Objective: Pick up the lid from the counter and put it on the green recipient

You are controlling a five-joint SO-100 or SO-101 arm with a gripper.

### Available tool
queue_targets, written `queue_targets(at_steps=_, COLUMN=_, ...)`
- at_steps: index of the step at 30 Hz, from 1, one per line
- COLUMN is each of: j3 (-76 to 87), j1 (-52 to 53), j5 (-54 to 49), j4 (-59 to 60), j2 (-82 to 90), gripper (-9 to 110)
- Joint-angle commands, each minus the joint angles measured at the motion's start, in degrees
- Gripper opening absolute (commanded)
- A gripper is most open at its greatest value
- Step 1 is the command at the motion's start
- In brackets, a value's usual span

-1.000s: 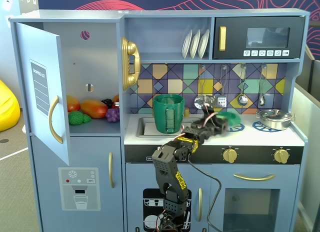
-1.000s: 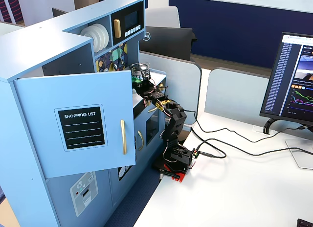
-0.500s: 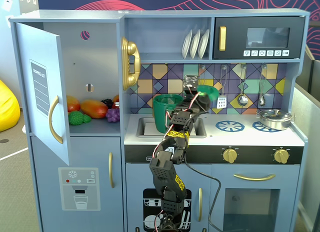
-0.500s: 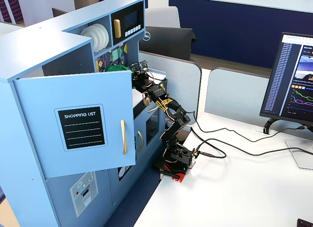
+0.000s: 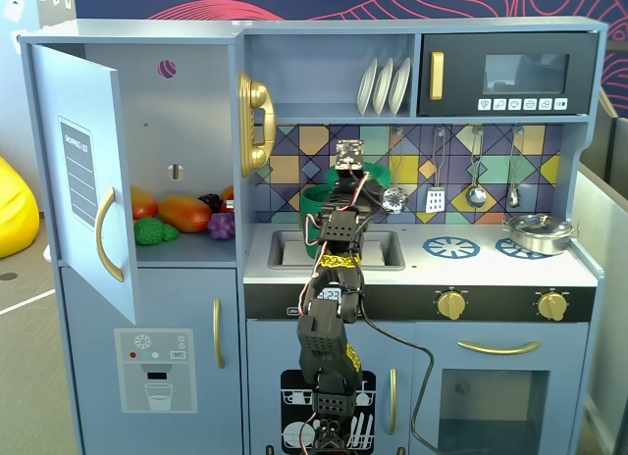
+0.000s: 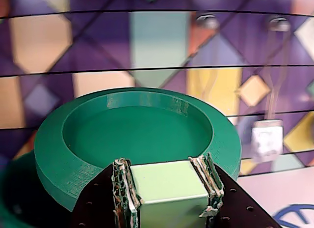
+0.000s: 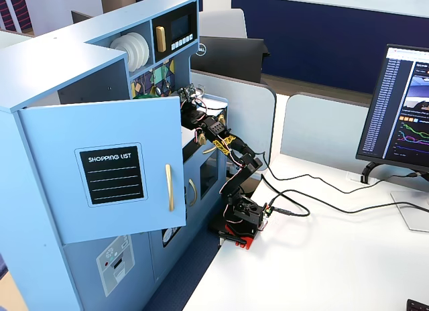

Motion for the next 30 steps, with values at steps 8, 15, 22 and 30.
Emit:
queue_targets(at_steps=8, j3=-5.1, j1=-5.0, j5=-1.2, j4=0.5, j2=2.2, gripper=0)
queue_targets(at_steps=15, j3=-4.9, j1=-6.0, j5=-1.5, j4=0.8, j2=1.1, gripper=0)
queue_targets(at_steps=22, j3=-5.4, j1=-6.6, j5=-2.0, j4=0.5, j2=-1.0, gripper=0)
queue_targets(at_steps=30, j3=-6.8, j1=-6.7, j5=-1.9, j4=-0.3, j2=-4.3, gripper=0)
